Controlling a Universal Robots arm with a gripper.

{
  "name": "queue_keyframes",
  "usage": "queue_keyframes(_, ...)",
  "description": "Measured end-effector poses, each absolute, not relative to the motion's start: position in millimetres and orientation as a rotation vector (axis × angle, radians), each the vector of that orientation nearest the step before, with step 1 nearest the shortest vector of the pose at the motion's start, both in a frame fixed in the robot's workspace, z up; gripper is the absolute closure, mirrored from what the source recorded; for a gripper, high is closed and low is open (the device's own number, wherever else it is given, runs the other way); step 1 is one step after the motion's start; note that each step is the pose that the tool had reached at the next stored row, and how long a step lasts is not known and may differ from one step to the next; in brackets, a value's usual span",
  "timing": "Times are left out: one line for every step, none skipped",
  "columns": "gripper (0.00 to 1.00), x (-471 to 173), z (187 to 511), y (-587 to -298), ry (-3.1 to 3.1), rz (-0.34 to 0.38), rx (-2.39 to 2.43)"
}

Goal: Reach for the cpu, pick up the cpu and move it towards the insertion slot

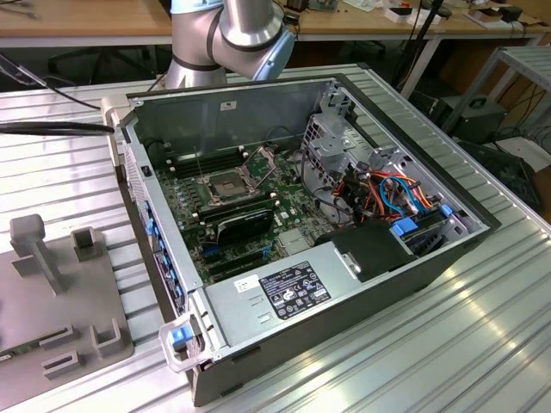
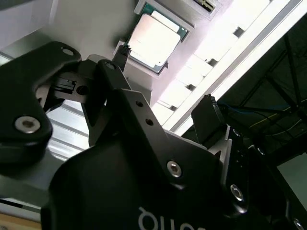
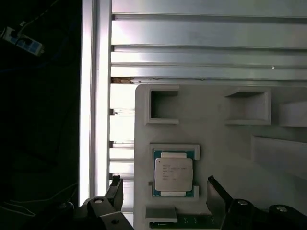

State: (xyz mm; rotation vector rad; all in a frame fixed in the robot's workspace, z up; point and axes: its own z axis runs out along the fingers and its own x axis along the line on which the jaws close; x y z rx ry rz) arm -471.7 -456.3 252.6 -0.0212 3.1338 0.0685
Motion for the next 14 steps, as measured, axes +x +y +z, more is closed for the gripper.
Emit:
queue_keyframes(0.21, -472, 251, -456, 3.134, 0.069, -0.021)
queue_keyframes(0.21, -472, 250, -456, 3.134, 0.068, -0.021)
queue_keyframes(0.21, -471, 248, -456, 3.134, 0.068, -0.021)
queue_keyframes(0.21, -471, 246, -456, 3.134, 0.068, -0.021)
queue_keyframes(0.21, -471, 244, -456, 3.134, 0.068, -0.021)
queue_keyframes(0.22, -470, 242, -456, 3.134, 0.068, -0.021)
queue_keyframes(0.29, -470, 240, -456, 3.134, 0.068, -0.021)
queue_keyframes(0.29, -470, 237, -456, 3.134, 0.068, -0.021)
queue_keyframes(0.29, -470, 235, -456, 3.134, 0.068, -0.021)
queue_keyframes(0.29, -470, 234, -456, 3.134, 0.068, -0.021)
queue_keyframes(0.29, -470, 232, -456, 3.134, 0.068, -0.021)
queue_keyframes(0.29, -469, 230, -456, 3.134, 0.068, -0.021)
queue_keyframes(0.29, -469, 226, -456, 3.134, 0.068, -0.021)
queue_keyframes(0.29, -468, 223, -456, 3.134, 0.068, -0.021)
